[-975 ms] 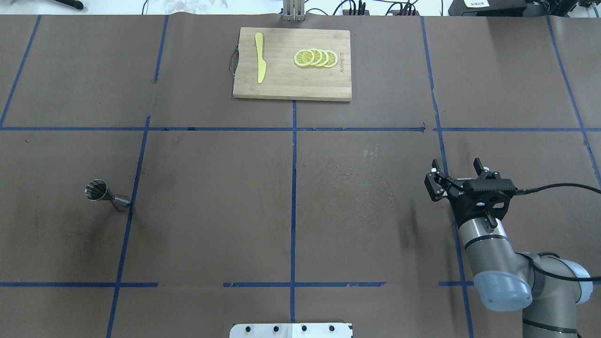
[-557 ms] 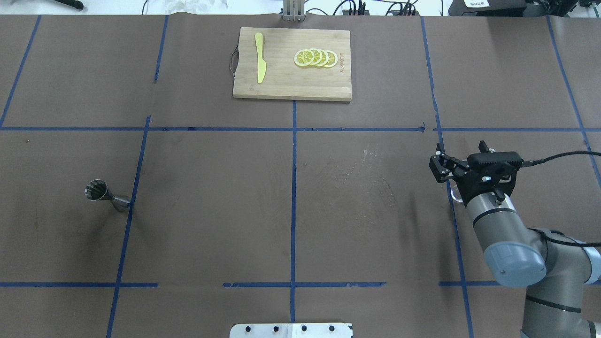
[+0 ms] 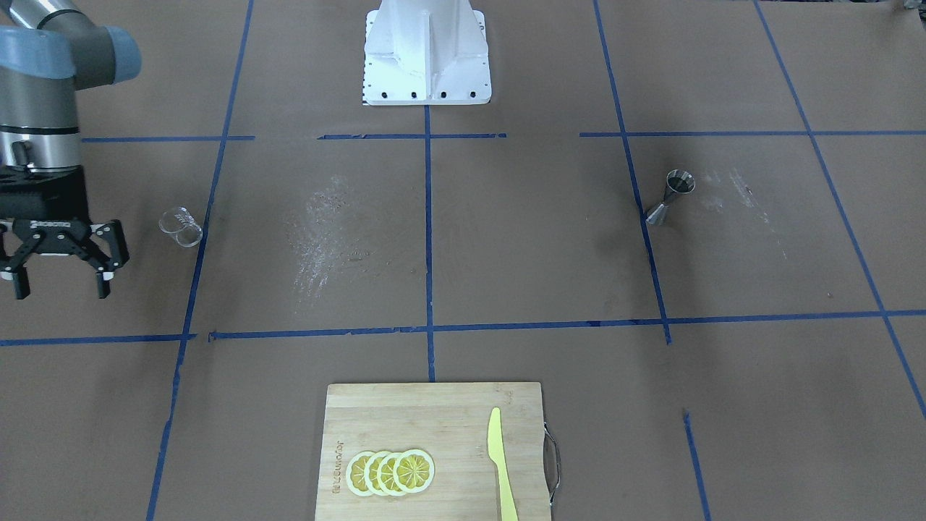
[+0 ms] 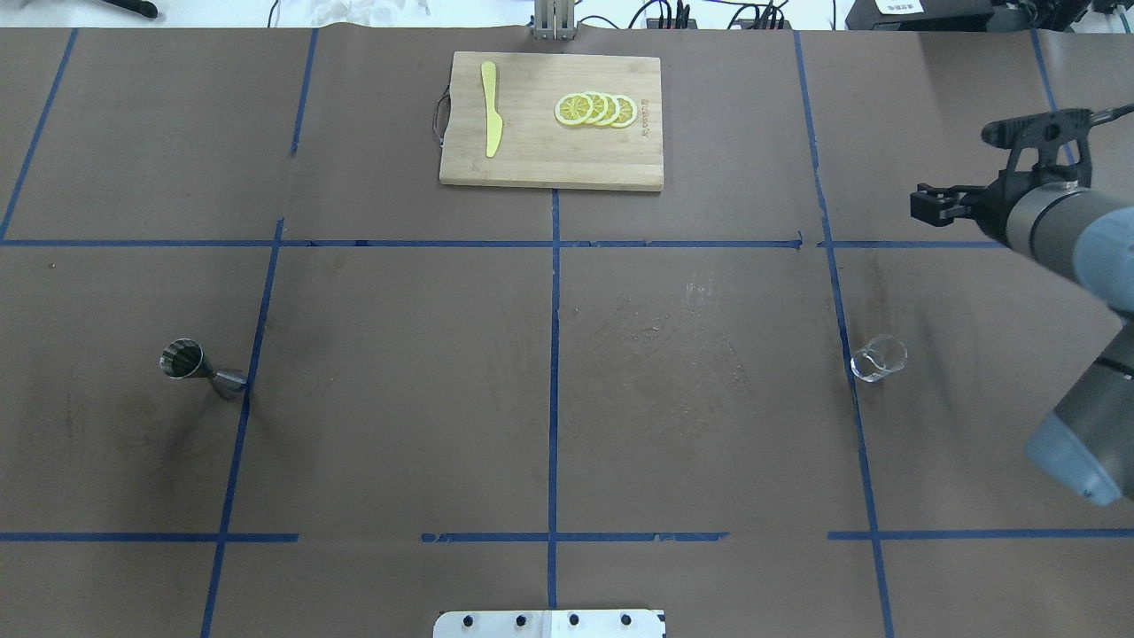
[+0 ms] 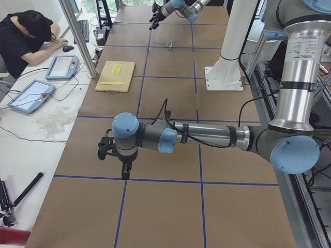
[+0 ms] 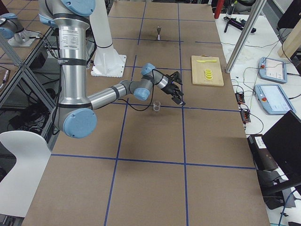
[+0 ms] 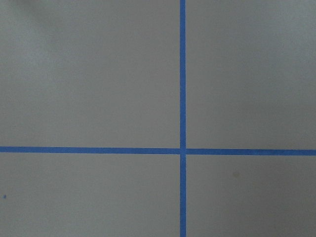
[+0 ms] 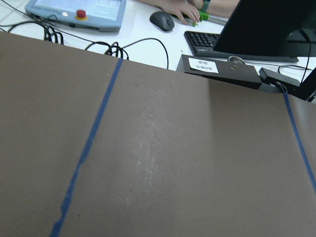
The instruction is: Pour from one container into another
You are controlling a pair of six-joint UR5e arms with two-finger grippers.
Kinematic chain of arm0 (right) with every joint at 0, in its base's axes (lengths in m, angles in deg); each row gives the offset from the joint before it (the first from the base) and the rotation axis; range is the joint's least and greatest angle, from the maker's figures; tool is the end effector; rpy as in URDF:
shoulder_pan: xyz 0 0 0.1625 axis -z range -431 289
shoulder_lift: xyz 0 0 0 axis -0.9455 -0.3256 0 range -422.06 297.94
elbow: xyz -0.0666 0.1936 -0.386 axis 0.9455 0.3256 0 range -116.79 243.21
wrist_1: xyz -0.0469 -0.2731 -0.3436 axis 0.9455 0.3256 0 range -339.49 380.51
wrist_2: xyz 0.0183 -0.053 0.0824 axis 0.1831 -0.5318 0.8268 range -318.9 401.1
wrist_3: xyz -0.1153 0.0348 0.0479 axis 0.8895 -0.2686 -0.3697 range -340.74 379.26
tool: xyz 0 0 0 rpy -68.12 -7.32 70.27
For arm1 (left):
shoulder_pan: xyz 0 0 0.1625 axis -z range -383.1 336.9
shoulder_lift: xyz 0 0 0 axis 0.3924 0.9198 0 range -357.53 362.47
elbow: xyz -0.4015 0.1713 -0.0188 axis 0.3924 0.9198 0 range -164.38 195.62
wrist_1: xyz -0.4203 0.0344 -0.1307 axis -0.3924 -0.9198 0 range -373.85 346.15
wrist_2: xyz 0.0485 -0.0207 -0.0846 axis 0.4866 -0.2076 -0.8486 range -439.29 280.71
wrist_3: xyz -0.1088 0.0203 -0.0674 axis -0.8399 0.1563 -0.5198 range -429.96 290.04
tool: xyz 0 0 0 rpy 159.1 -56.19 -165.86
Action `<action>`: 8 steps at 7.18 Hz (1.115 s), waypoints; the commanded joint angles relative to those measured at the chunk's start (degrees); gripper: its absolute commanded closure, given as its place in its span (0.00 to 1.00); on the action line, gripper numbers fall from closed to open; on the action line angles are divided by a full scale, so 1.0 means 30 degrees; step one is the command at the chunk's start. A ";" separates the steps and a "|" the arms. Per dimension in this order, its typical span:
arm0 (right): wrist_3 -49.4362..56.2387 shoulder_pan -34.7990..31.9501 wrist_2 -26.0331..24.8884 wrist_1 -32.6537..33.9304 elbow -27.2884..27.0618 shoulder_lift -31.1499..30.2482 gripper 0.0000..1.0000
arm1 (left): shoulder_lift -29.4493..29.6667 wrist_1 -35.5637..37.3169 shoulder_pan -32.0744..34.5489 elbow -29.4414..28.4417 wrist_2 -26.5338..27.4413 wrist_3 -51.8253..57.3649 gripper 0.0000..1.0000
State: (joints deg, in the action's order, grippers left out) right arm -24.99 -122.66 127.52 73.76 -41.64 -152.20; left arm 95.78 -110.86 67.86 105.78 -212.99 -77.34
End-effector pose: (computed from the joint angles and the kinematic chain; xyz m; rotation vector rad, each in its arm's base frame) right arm -0.2423 -0.5341 0.4953 0.7133 -0.5491 0.1242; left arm -0.0532 -0.5597 0.6472 0.1310 0.7690 -0.0685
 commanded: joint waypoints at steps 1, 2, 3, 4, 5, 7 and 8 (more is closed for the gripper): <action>0.4854 -0.5988 0.7897 0.0265 0.2067 0.0017 0.00 | -0.0195 0.0022 0.0000 0.0006 0.0005 0.0000 0.00; 0.6674 -0.8334 1.0540 0.0615 0.3093 -0.0012 0.00 | -0.0196 0.0051 0.0000 0.0122 -0.0024 0.0000 0.00; 1.0115 -1.0272 1.2539 0.0647 0.4496 -0.0099 0.00 | -0.0428 0.0080 0.0000 0.0326 0.0004 0.0000 0.00; 1.3108 -1.1858 1.4241 0.0677 0.5989 -0.0158 0.00 | -0.0372 0.0052 -0.0029 0.0270 0.0063 0.0087 0.00; 1.4878 -1.2947 1.5245 0.0938 0.6787 -0.0477 0.00 | -0.0430 -0.0007 -0.0058 0.0502 0.0295 0.0610 0.00; 1.5247 -1.3860 1.5225 0.2835 0.6796 -0.1005 0.00 | -0.0779 0.0168 0.0058 0.0591 0.0473 0.4520 0.00; 1.5247 -1.3953 1.5370 0.2990 0.6795 -0.1559 0.00 | -0.1275 0.0197 0.0116 0.0679 0.0473 0.5005 0.00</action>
State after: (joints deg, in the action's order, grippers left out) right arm 20.18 -163.34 173.02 81.03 -21.37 -155.17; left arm 93.40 -110.45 67.98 107.51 -211.67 -66.24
